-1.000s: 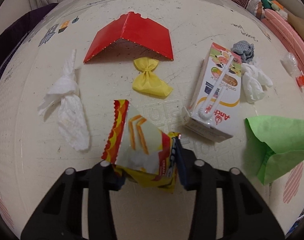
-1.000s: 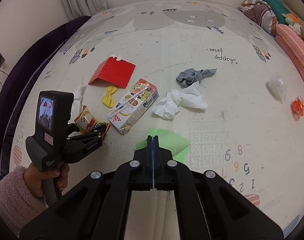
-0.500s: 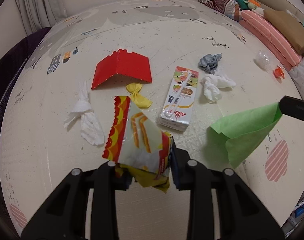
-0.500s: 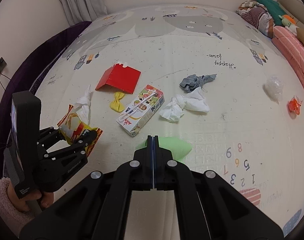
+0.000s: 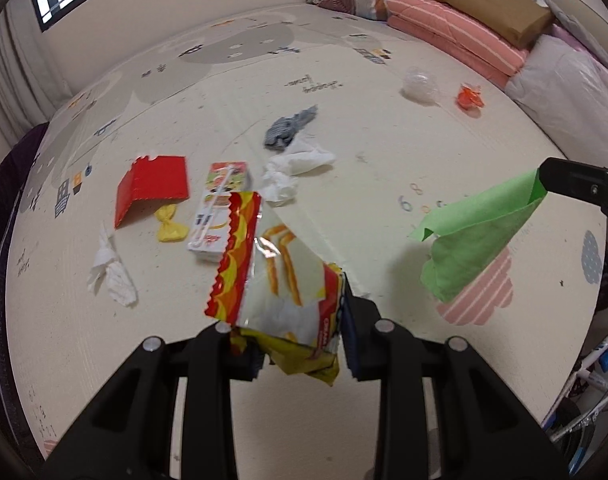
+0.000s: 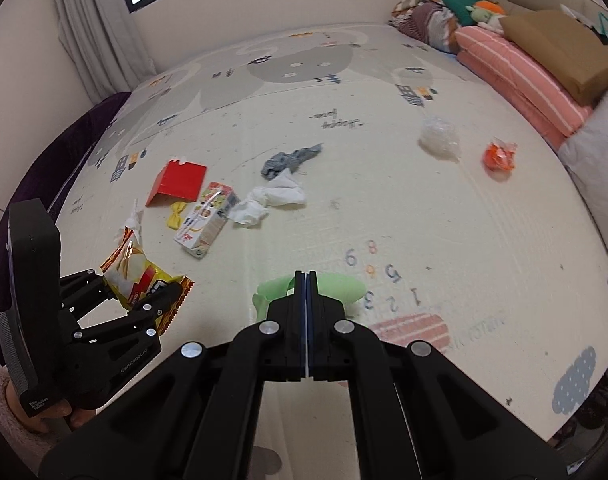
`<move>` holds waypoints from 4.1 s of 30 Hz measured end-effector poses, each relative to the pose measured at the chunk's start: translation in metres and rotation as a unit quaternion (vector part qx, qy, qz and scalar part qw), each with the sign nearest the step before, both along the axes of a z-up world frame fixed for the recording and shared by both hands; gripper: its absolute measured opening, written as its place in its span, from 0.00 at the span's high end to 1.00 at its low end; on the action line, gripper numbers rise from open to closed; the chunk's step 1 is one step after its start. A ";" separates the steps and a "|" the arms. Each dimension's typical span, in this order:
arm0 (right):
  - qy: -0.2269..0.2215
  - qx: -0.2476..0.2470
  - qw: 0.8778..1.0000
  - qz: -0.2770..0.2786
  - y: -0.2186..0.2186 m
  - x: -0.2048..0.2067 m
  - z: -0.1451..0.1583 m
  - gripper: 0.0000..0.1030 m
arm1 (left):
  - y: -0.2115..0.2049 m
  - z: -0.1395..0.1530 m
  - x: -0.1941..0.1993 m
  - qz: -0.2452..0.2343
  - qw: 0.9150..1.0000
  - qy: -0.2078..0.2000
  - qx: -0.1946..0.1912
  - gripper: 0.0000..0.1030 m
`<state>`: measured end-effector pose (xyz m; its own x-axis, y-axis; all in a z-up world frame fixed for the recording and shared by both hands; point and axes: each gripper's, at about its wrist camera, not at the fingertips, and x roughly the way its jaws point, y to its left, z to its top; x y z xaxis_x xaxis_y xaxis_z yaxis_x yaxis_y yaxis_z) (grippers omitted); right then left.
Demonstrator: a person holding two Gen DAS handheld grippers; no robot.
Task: Collect trash
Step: 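Carry both items to the grey bin and release them inside, then move both tools back over the mat toward the milk carton, then grasp the white tissue with the left tool while the right tool grasps the milk carton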
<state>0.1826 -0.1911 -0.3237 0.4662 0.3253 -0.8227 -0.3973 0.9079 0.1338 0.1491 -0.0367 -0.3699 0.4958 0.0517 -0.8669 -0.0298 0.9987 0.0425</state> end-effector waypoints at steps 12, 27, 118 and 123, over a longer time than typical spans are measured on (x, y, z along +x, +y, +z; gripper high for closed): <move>-0.018 -0.028 0.983 -0.183 -0.247 -0.074 0.029 1.00 | -0.229 0.014 -0.005 -0.181 0.983 -0.008 -0.024 0.70; 0.021 -0.057 0.939 -0.339 -0.492 -0.176 -0.032 1.00 | -0.499 -0.026 -0.048 -0.362 0.931 0.010 -0.050 0.70; -0.004 -0.052 0.982 0.183 0.253 0.030 -0.049 0.30 | 0.219 -0.021 -0.021 0.252 0.967 -0.007 0.020 0.30; 0.007 -0.080 0.981 0.175 0.274 0.044 -0.082 0.27 | 0.236 -0.048 -0.008 0.257 0.966 0.001 0.015 0.30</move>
